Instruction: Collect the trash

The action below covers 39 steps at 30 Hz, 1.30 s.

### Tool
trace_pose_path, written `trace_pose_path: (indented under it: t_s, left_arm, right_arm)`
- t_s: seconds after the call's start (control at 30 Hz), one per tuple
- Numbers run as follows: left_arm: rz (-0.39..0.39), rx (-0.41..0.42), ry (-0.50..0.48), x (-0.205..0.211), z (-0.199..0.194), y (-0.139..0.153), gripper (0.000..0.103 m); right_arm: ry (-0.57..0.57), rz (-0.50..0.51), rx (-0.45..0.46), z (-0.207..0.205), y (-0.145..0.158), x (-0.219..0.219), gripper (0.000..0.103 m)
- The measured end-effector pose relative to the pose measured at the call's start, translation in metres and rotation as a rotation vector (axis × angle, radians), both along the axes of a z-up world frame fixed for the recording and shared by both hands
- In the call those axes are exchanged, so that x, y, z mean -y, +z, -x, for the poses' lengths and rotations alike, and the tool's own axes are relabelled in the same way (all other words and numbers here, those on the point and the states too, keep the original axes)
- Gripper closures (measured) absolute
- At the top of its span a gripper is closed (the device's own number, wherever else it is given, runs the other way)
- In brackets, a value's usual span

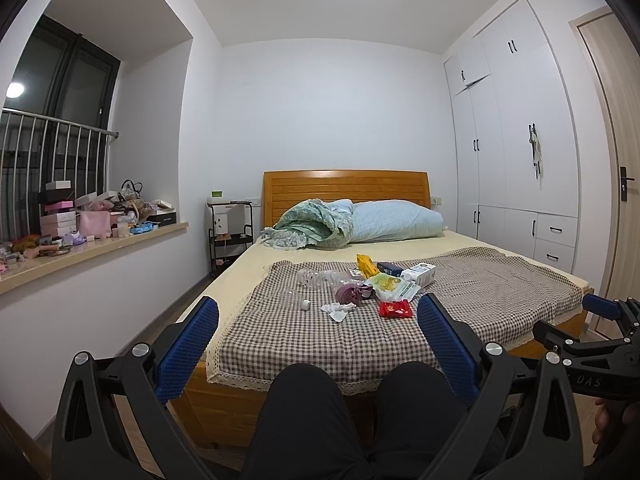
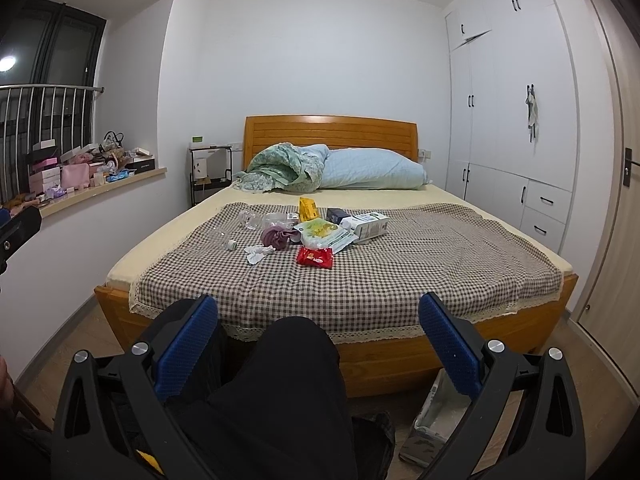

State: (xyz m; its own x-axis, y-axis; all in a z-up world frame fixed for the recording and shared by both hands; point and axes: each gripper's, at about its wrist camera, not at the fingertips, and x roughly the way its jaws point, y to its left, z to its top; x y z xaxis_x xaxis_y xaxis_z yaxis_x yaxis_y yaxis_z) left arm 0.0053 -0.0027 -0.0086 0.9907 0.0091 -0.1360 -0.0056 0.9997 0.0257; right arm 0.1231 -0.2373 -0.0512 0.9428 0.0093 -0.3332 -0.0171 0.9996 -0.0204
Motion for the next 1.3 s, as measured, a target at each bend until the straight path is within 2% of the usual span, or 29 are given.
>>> trace_pose_path:
  t_s: [0.43, 0.67, 0.97, 1.3]
  left_arm:
    - [0.004, -0.038, -0.017, 0.001, -0.008, -0.005, 0.007]
    - [0.013, -0.099, -0.016, 0.000, -0.035, -0.018, 0.007]
    - [0.015, -0.139, 0.008, -0.007, -0.093, -0.036, 0.007]
    - [0.055, -0.249, 0.005, -0.018, -0.197, -0.071, 0.007]
  right_arm:
    - [-0.012, -0.011, -0.019, -0.003, -0.003, 0.004, 0.007]
    - [-0.058, -0.022, -0.026, -0.020, -0.006, 0.018, 0.007]
    - [-0.098, 0.006, -0.082, -0.069, -0.023, 0.030, 0.007]
    - [-0.010, 0.047, -0.167, -0.158, -0.057, 0.018, 0.006]
